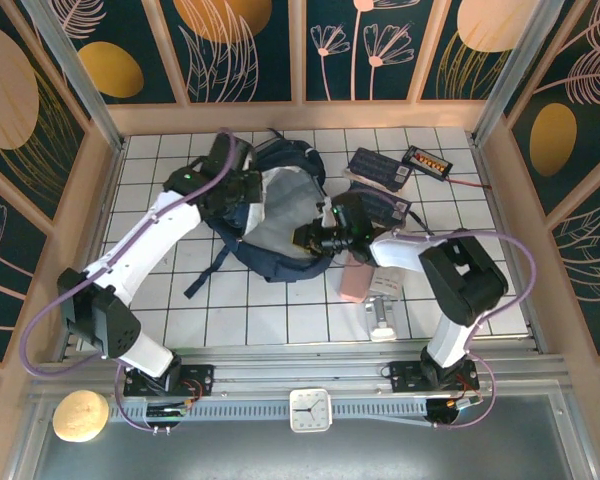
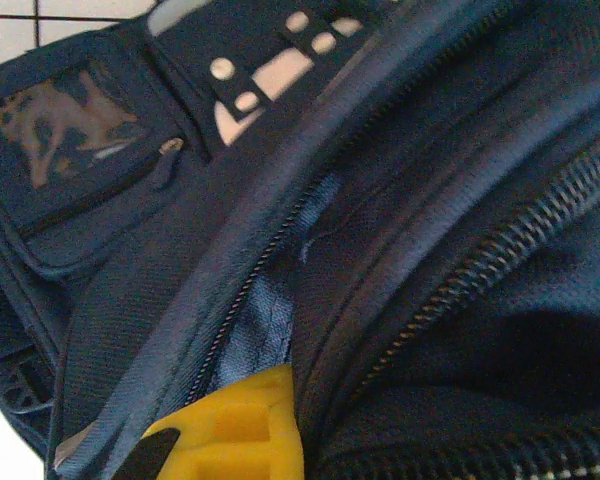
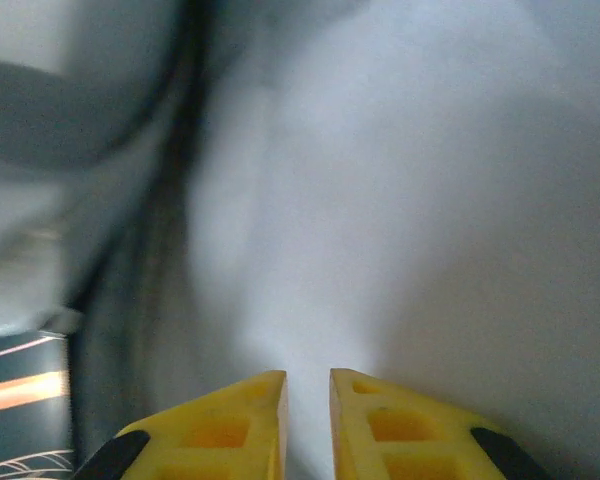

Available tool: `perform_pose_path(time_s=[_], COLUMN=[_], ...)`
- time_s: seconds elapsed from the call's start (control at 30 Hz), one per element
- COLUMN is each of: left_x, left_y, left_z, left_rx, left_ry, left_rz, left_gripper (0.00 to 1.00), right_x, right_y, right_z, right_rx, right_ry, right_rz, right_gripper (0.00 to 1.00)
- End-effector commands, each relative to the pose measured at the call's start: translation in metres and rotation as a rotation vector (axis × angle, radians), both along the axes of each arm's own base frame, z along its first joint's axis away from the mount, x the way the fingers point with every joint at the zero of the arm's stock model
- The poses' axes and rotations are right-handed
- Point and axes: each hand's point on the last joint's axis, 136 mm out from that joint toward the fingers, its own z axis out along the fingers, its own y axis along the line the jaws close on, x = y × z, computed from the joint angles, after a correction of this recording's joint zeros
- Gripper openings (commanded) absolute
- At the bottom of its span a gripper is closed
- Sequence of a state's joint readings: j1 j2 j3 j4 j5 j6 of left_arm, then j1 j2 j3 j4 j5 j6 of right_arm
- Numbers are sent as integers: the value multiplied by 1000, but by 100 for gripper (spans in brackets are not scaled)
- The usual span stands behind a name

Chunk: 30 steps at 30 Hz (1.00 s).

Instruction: Pack the student bag

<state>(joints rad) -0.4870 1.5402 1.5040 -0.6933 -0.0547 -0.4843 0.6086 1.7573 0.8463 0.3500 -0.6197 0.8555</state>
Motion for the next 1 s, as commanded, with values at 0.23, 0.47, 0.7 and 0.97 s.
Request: perform_pose_path(time_s=[0.23, 0.47, 0.7, 0.97], left_x=[24, 39, 25, 16], left_y=[108, 145, 74, 50], left_z=[111, 120, 57, 36], left_rx=[-92, -144, -311, -374], left_ry=[-209, -234, -146, -133], left_rz=[186, 227, 53, -3], left_gripper=[0, 0, 0, 0], right_x=[-14, 5, 42, 112], right_y=[-26, -28, 15, -94], right_z=[-83, -68, 122, 174], right_rx=[-148, -146, 135, -25], right_ry=[26, -36, -431, -309], right_rz=[34, 34, 64, -262], right_gripper=[16, 16, 53, 80])
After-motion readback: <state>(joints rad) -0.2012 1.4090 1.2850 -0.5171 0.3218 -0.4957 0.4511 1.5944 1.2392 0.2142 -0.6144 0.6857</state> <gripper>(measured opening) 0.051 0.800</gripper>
